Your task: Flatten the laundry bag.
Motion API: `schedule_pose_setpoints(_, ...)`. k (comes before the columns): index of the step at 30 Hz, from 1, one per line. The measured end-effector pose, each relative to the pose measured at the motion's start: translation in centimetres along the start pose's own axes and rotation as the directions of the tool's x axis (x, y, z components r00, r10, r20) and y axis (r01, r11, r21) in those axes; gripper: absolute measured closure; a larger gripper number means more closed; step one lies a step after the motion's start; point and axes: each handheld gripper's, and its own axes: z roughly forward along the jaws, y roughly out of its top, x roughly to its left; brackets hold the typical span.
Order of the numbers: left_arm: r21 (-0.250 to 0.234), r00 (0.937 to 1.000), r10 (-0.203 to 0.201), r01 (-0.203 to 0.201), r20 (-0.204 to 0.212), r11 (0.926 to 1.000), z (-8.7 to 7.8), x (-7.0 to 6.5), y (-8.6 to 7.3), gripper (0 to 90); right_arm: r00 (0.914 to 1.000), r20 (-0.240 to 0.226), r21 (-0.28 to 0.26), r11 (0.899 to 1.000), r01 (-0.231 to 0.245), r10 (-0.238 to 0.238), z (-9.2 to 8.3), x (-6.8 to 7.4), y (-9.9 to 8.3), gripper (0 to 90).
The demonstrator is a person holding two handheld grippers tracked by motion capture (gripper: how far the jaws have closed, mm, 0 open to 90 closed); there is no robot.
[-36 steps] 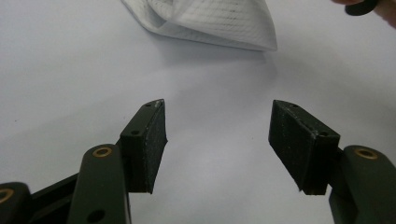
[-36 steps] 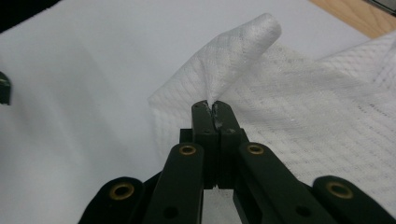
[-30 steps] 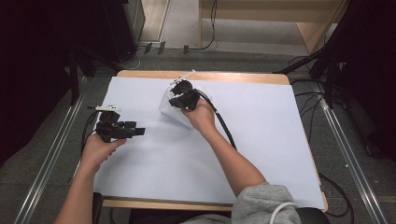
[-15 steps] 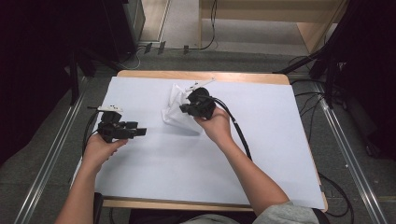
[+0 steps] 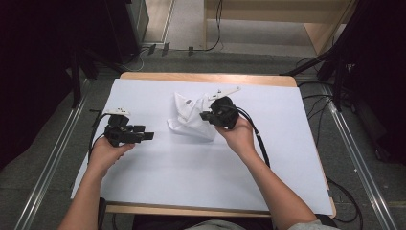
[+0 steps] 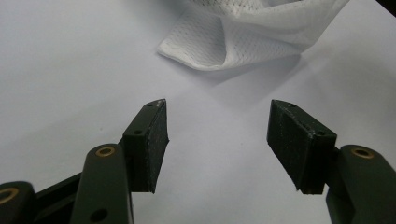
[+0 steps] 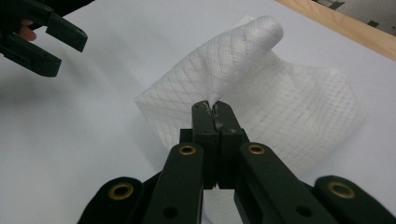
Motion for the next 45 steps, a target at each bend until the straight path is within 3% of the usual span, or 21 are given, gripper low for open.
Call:
schedule_pose_setpoints(6,0.007,0.9998,0.016,-0.016,0.011,0.9998,0.6,-0.6,0.3,41.6,0.9997,0.019,-0.016,1.000,-0.018,0.018,-1.1,-0.8,-1.2,90.0)
schedule_pose_setpoints(10,0.000,0.9980,0.037,-0.037,0.051,0.9993,1.6,-1.5,0.9,44.1,0.9990,0.034,-0.028,0.999,-0.027,0.028,-1.8,-1.2,-1.7,90.0)
schedule_pose_setpoints(12,0.002,0.9978,0.041,-0.041,0.052,0.9991,1.8,-1.7,1.0,45.3,0.9988,0.039,-0.033,0.999,-0.028,0.030,-2.0,-1.4,-1.9,90.0)
schedule_pose_setpoints(15,0.008,0.9952,0.061,-0.062,0.076,0.9980,3.4,-2.5,1.7,46.7,0.9982,0.046,-0.041,0.998,-0.037,0.039,-2.5,-1.8,-2.3,90.0)
schedule_pose_setpoints(23,0.015,0.9946,0.092,-0.093,0.048,0.9956,5.8,-3.7,2.7,49.8,0.9975,0.049,-0.058,0.997,-0.049,0.052,-2.9,-2.3,-2.7,90.0)
schedule_pose_setpoints(25,0.024,0.9948,0.081,-0.082,0.061,0.9963,7.0,-4.0,3.0,50.0,0.9970,0.049,-0.061,0.997,-0.057,0.060,-3.0,-2.5,-2.9,90.0)
schedule_pose_setpoints(28,0.035,0.9925,0.107,-0.109,0.060,0.9934,8.2,-4.3,3.0,49.7,0.9966,0.050,-0.064,0.996,-0.061,0.064,-3.2,-2.6,-3.1,90.0)
schedule_pose_setpoints(31,0.044,0.9931,0.106,-0.109,0.049,0.9931,8.6,-4.3,3.0,49.5,0.9965,0.052,-0.068,0.996,-0.063,0.066,-3.4,-2.7,-3.2,90.0)
schedule_pose_setpoints(33,0.042,0.9948,0.082,-0.085,0.059,0.9955,9.2,-4.2,3.1,50.0,0.9962,0.052,-0.068,0.995,-0.066,0.070,-3.5,-2.9,-3.5,90.0)
schedule_pose_setpoints(35,0.041,0.9941,0.083,-0.086,0.070,0.9955,9.6,-4.3,3.1,50.6,0.9953,0.056,-0.067,0.995,-0.075,0.079,-3.7,-3.1,-3.7,90.0)
schedule_pose_setpoints(38,0.039,0.9942,0.094,-0.096,0.053,0.9946,9.8,-4.5,3.2,51.2,0.9944,0.060,-0.070,0.994,-0.082,0.087,-3.8,-3.3,-3.9,90.0)
schedule_pose_setpoints(40,0.047,0.9953,0.063,-0.066,0.074,0.9967,10.1,-4.2,3.1,52.5,0.9941,0.063,-0.069,0.994,-0.084,0.089,-3.8,-3.4,-4.0,90.0)
schedule_pose_setpoints(45,0.072,0.9941,0.076,-0.081,0.077,0.9941,10.6,-4.5,3.0,58.2,0.9932,0.067,-0.071,0.993,-0.090,0.095,-3.8,-3.6,-4.2,90.0)
